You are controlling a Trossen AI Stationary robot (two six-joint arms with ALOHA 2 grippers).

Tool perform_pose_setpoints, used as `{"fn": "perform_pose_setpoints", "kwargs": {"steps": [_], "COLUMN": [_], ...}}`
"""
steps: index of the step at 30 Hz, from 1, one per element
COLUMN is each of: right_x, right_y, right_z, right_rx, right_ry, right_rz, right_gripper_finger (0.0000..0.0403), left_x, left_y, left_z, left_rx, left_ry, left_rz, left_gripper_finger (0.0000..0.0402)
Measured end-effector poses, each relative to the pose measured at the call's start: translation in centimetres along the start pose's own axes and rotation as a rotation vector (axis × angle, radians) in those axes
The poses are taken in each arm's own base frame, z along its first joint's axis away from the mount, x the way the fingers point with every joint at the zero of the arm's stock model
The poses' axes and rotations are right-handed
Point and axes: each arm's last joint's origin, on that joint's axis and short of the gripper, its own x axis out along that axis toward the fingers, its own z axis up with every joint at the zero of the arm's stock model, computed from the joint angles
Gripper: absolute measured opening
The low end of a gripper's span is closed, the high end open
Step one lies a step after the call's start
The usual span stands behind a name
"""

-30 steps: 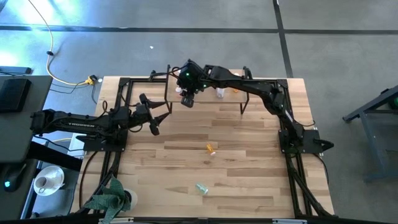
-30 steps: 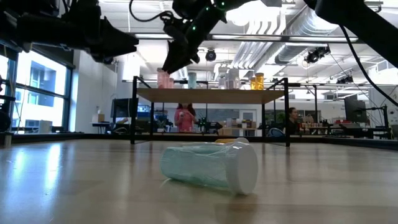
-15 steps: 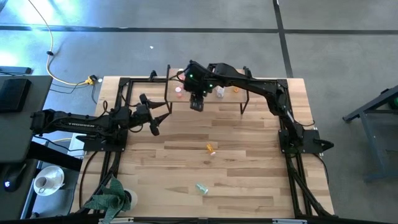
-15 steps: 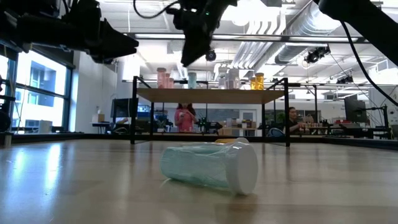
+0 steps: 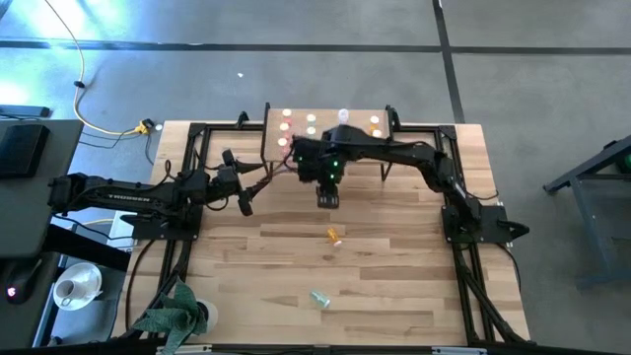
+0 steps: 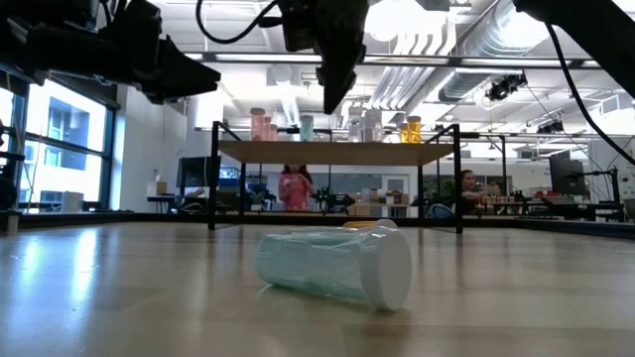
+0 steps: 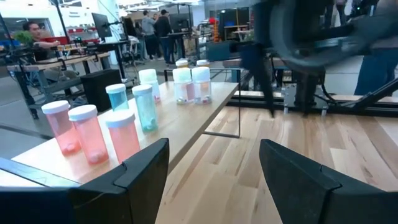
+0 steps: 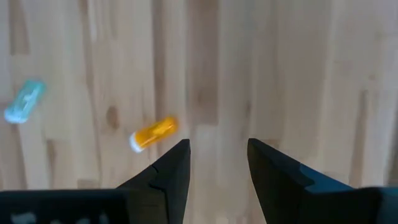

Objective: Pick and place medicine bottles onto shelf by color
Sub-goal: Put the orange pill bottle on the shelf aligned with the other orange pill bottles

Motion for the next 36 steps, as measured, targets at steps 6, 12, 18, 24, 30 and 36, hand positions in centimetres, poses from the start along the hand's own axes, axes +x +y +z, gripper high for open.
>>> {"fn": "perform_pose_setpoints", "kwargs": {"steps": [6,12,18,24,30,36], "right_x": [0.4,2.6,4.5,4.0,3.4,4.0], "right_y": [2.2,3.3,4.4,5.7,6.6,7.8], "right_z": [-0.4,-1.2,-3.1,-5.9,-9.2,-12.0], "right_rx": [-0.056,-0.072,-0.070,-0.041,0.030,0.059], "right_ry": [0.072,0.149,0.185,0.096,-0.067,-0.266], "right_rz": [0.020,0.033,0.037,0.011,-0.105,-0.265], "right_gripper_finger": [0.0151,0.0151,0.0151,0.0151,0.0151,0.0151], "left_x": [0.0,0.0,0.0,0.0,0.6,1.9], "left_y": [0.0,0.0,-0.2,-0.3,-0.7,-1.7], "left_z": [-0.1,-0.3,-0.4,-0.3,1.0,2.1], "left_rx": [0.004,0.019,0.044,0.043,0.005,0.011], "left_ry": [0.012,0.025,0.031,0.027,0.005,0.023], "left_rz": [-0.001,-0.007,-0.070,-0.109,-0.175,-0.210], "left_gripper_finger": [0.0241,0.0241,0.0241,0.0241,0.0241,0.0241]}}
